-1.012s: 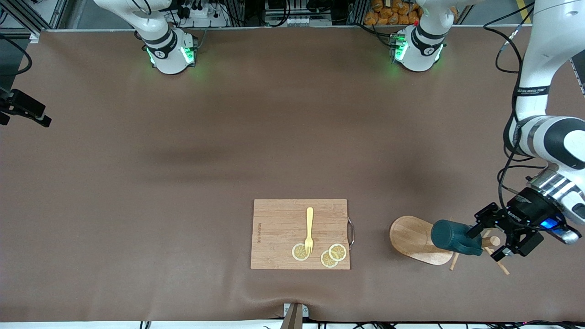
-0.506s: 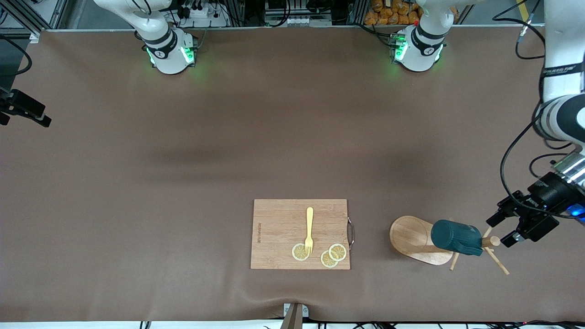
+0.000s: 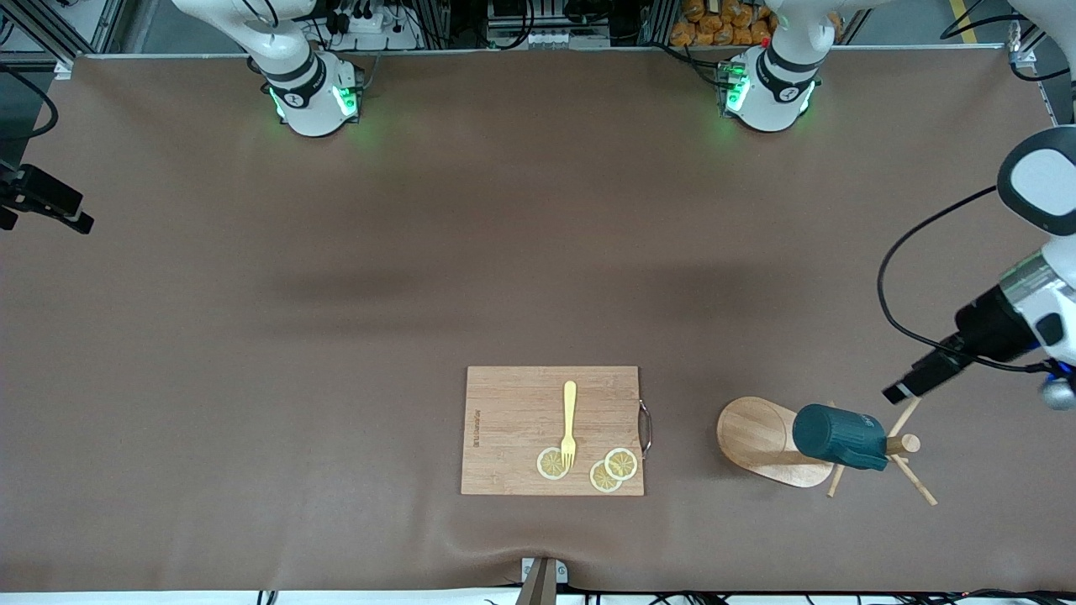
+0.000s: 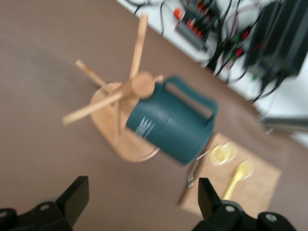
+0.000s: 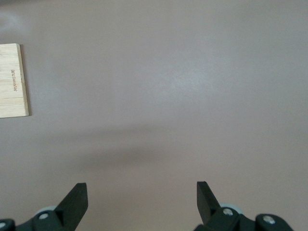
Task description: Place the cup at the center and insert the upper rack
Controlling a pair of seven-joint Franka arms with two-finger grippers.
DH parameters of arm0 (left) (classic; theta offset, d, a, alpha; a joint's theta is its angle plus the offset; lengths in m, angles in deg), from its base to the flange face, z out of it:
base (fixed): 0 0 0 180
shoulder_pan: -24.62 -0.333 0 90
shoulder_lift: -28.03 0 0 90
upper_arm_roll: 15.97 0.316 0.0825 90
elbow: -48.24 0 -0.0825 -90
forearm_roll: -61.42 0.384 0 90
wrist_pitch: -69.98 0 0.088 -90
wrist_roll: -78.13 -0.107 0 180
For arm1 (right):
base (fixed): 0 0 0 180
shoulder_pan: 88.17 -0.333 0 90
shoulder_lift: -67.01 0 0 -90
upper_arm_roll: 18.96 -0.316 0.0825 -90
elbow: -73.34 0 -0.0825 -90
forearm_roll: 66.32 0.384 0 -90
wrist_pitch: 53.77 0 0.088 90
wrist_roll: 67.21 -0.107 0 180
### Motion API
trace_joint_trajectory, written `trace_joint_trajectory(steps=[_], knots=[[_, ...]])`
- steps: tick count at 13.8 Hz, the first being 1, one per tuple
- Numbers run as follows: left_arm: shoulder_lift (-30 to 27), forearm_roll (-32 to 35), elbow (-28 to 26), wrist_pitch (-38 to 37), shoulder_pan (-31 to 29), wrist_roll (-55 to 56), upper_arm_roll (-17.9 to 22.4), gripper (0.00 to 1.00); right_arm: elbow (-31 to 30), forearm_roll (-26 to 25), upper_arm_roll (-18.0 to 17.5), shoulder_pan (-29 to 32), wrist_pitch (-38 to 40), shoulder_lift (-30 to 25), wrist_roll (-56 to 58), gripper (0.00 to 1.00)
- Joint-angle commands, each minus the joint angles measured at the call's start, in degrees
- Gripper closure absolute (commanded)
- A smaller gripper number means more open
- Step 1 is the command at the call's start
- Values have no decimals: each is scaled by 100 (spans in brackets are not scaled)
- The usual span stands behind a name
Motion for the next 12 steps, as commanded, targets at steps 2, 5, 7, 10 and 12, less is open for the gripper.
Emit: trace_joint_trajectory(steps=[2,5,7,10,12], knots=[[-460,938,-162,-998,-15,-64,-298,0,-40,9,-45,48,4,-79,-14,0],[-785,1379,-189,-1587,28,-448,-448,0,-31,18,-45,74,4,-79,-5,0],[-1153,1396,-198,-2087,405,-854,-204,0,-31,18,-45,65,4,-79,-5,0],[-1541,1405,-84,-2721,976,-899,35,0,-31,18,-45,65,4,-70,-5,0],[-1560,1615,197,-3151,1066,-1038,-35,0,-31,18,-45,65,12,-78,-5,0]])
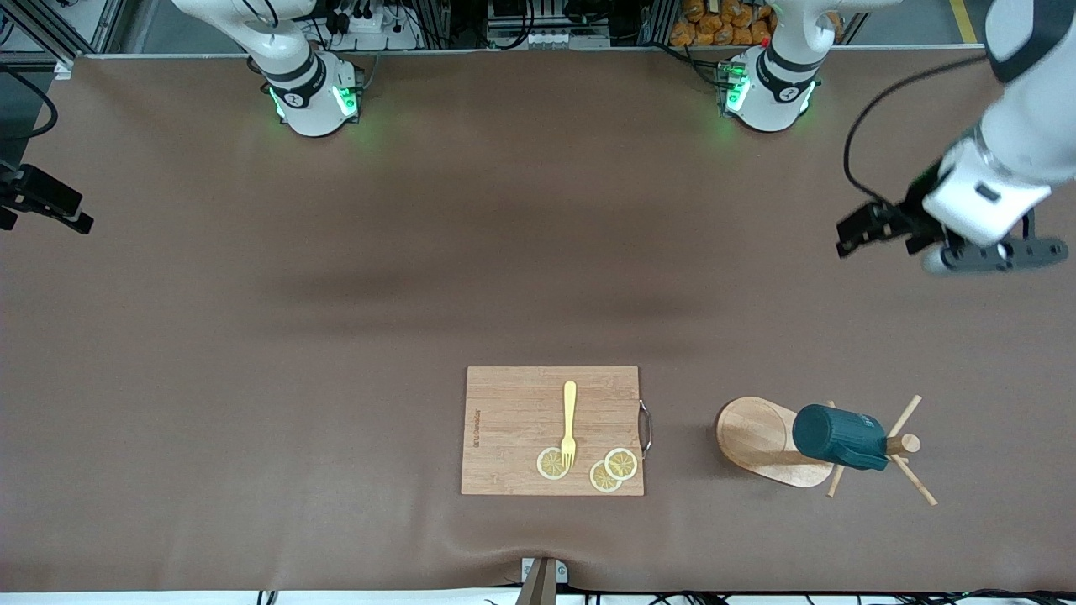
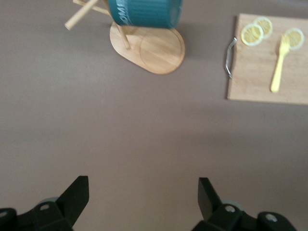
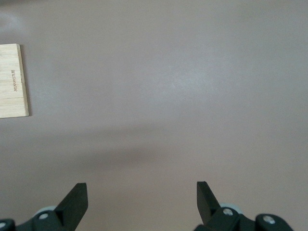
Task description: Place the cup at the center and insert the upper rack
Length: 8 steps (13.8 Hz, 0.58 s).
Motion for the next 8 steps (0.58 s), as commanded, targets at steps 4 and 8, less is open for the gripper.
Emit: trace_joint_trajectory(steps=[4,8], knots=[[-56,334,566,-1080,195,-667,53,0,-41,16,-45,65,15,-78,-5,0],[-47,361,857,-1301,231,-844,79,0,-32,16,-45,56,15,-70,-5,0]])
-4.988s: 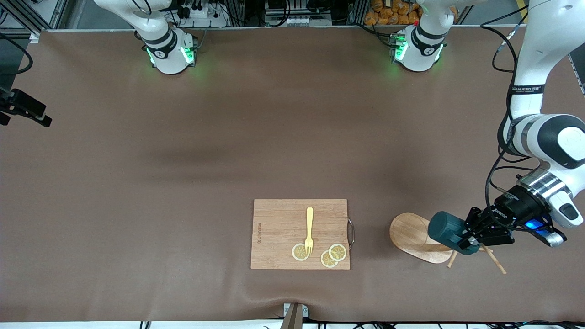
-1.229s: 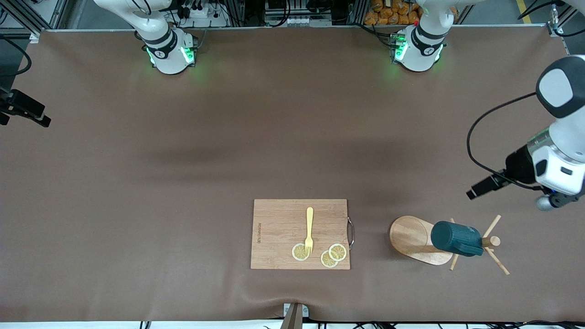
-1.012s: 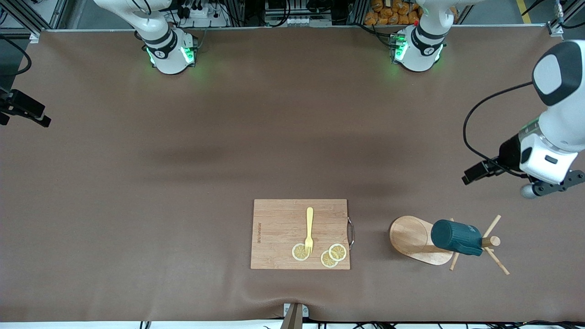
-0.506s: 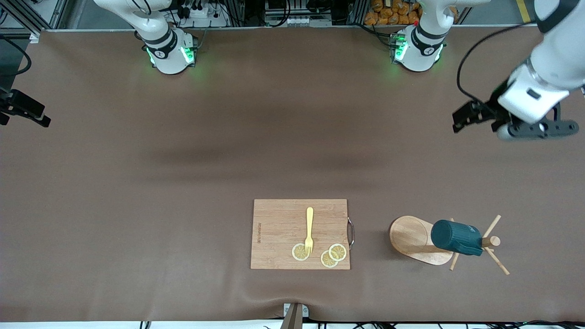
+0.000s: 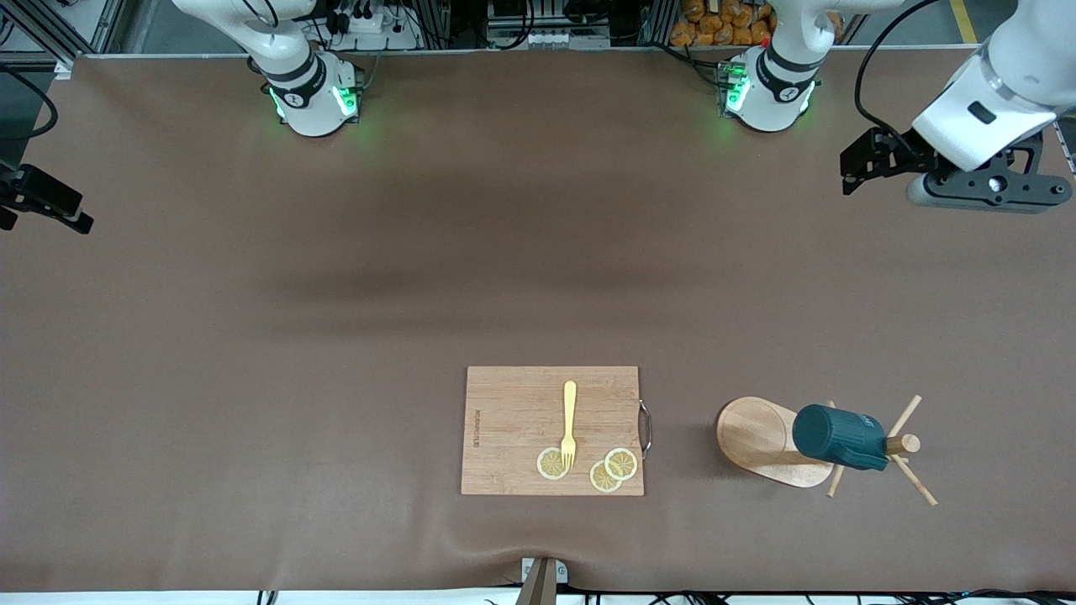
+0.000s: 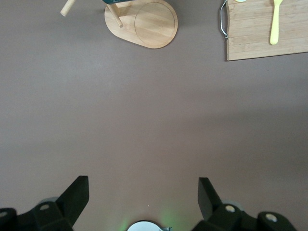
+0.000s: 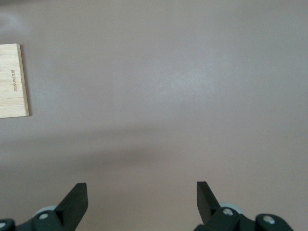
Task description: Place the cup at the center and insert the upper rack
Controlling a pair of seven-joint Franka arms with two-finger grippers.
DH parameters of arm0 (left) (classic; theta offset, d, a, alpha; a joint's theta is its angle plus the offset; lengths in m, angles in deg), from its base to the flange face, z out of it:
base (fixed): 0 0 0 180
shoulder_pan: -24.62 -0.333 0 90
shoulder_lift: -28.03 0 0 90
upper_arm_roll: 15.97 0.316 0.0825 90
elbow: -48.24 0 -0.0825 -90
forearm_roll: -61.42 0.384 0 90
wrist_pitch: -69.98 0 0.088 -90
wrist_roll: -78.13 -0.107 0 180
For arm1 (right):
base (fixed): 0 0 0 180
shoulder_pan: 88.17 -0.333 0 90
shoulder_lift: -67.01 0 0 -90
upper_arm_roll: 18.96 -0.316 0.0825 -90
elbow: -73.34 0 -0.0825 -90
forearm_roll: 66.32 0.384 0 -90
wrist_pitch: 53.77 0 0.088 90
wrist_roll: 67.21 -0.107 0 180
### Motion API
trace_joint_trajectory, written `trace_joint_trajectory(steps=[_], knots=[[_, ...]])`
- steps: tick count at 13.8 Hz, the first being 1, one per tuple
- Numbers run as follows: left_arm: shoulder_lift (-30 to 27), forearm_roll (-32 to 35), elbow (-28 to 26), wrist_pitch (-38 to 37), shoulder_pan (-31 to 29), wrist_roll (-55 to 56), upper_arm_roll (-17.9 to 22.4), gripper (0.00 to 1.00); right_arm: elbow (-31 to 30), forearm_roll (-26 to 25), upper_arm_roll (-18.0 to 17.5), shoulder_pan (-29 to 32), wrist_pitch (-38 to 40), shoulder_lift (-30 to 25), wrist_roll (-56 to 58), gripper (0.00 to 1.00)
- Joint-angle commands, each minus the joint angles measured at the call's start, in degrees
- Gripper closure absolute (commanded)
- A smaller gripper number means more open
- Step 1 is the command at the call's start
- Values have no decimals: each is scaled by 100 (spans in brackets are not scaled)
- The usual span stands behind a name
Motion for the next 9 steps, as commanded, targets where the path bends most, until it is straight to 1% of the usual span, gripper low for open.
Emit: trace_joint_trajectory(steps=[1,9], knots=[[57,147,339,-225,42,-127,58,0,-32,16,-45,47,15,-78,-5,0],[92,156,383,-313,24,-118,14,0,-32,16,-45,65,24,-70,-5,0]])
